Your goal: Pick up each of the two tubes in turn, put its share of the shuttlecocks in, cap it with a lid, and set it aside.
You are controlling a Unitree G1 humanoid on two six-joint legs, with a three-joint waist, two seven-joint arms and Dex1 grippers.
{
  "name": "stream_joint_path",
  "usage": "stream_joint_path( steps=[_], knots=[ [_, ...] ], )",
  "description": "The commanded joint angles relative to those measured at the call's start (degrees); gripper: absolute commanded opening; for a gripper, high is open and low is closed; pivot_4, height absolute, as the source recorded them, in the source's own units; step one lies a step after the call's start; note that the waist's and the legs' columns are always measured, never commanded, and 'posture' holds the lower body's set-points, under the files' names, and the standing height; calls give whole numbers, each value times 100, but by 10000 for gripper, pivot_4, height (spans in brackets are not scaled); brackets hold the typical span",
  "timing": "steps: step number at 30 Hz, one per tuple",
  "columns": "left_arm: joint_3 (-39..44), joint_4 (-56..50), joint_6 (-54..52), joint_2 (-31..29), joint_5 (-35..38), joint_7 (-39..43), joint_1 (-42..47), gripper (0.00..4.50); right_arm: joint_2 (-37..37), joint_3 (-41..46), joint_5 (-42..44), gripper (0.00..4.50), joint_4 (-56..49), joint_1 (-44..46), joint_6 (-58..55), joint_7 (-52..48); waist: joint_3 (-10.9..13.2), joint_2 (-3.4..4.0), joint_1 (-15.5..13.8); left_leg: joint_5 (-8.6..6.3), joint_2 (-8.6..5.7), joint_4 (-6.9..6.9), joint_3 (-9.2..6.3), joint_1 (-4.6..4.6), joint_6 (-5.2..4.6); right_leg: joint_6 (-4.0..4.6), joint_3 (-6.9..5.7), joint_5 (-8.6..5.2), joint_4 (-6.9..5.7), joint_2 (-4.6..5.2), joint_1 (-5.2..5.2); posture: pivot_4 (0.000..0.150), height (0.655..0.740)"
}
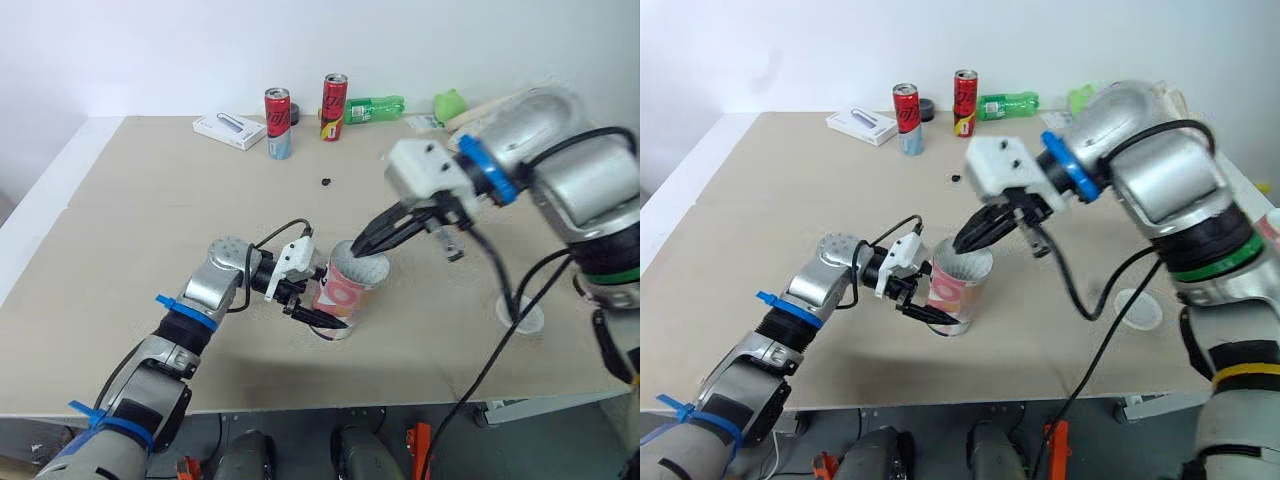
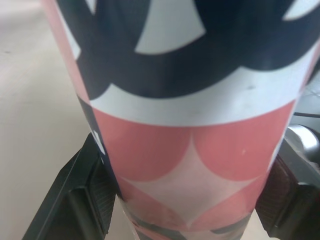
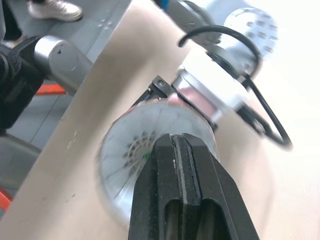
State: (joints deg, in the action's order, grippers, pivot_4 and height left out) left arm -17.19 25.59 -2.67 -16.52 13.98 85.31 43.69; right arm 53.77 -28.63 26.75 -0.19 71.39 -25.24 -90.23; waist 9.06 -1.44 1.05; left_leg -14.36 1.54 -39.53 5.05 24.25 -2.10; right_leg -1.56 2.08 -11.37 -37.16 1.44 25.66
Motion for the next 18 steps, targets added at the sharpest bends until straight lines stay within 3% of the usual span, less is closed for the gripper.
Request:
stream_joint_path(
  steps=[1,8,14,18],
  knots=[
    [214,301,604,184,17,-165,26,32155,421,579,130,340,-2,163,-93,-226,0,0,0,0,0,0,0,0,0,0,0,0,0,0,0,1500,7324],
    [386,1114,1578,718,-77,-662,-79,32155,1086,2086,83,340,-724,-1384,-479,785,-2,-5,-23,-2,1,1,-7,2,1,-4,-2,-1,4,-2,-3,1500,7324],
    [410,1584,1737,902,-182,-705,-222,32155,1591,3602,180,340,-1472,-4067,-1103,1479,-3,-5,-67,-1,-2,-2,-9,2,1,-12,2,2,8,-1,-8,1500,7324],
    [376,1725,1884,906,-343,-797,-349,32155,1782,4079,-329,340,-1324,-5445,-841,1731,-6,0,-82,-1,-3,-4,-3,-29,0,-17,7,6,8,-3,-34,1500,7324]
  ],
)
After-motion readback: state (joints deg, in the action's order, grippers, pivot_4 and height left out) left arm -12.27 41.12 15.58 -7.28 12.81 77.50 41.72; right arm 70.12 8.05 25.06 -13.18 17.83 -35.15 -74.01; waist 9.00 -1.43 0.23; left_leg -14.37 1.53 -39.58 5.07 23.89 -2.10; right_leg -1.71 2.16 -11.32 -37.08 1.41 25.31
